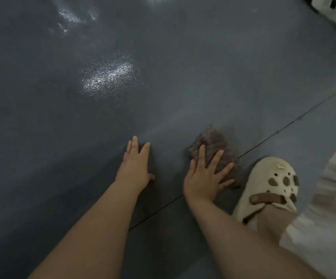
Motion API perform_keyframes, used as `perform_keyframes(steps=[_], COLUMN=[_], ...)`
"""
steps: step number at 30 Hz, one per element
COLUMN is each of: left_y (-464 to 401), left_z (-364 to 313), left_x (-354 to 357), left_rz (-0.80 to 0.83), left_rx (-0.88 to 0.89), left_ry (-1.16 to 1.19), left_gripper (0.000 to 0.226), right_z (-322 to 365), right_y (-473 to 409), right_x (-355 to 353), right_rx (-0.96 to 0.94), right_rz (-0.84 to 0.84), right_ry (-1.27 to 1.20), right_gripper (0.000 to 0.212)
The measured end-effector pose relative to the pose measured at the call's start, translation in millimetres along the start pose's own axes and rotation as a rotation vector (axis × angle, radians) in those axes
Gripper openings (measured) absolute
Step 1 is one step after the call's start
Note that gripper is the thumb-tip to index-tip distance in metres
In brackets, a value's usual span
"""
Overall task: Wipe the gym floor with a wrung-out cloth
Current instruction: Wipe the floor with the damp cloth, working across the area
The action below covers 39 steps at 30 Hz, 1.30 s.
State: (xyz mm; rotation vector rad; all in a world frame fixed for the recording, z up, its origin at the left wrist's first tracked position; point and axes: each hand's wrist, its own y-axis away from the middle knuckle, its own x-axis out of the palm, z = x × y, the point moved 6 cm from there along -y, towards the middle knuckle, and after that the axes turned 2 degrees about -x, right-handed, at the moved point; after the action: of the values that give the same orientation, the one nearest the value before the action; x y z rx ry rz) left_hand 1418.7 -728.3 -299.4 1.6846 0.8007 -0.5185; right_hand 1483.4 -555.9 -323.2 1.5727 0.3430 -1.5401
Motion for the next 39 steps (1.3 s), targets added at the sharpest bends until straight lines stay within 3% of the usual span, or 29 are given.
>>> perform_keyframes(steps=[3,7,11,13,15,19,22,27,32,36,39], left_y=[21,58,92,102,109,109,103,102,105,106,112], left_z=[19,54,87,100,108,107,108,109,111,113,117], left_x=[-1,9,28,36,43,53,56,55,56,58,59], left_rz=[-0.127,-0.217,-0.177,-0.119,-0.049,-0.008,-0.021,-0.026,-0.035,-0.017,-0.022], left_rx=[0.041,-0.059,-0.198,-0.267,-0.322,-0.352,-0.349,-0.336,-0.307,-0.299,-0.254], left_ry=[-0.039,0.002,-0.065,-0.14,-0.157,-0.02,0.041,0.059,0.083,0.095,0.125], left_gripper=[0.08,0.069,0.086,0.105,0.118,0.116,0.116,0.117,0.109,0.115,0.112], right_z=[29,43,30,27,24,19,25,43,63,71,95], right_y=[62,97,49,6,-38,-90,-70,34,146,118,55], right_x=[30,48,28,11,-11,-44,-34,18,72,63,38], right_rx=[-0.192,-0.459,-0.702,-0.666,-0.498,-0.276,-0.228,-0.267,-0.562,-0.745,-0.666], right_rz=[0.017,0.081,-0.02,-0.039,-0.043,0.034,0.029,-0.057,0.112,0.055,-0.008], right_ry=[0.027,0.12,0.224,0.222,0.188,0.056,0.031,0.021,0.136,0.193,0.179], right_gripper=[0.051,0.05,0.048,0.046,0.046,0.047,0.048,0.048,0.052,0.046,0.047])
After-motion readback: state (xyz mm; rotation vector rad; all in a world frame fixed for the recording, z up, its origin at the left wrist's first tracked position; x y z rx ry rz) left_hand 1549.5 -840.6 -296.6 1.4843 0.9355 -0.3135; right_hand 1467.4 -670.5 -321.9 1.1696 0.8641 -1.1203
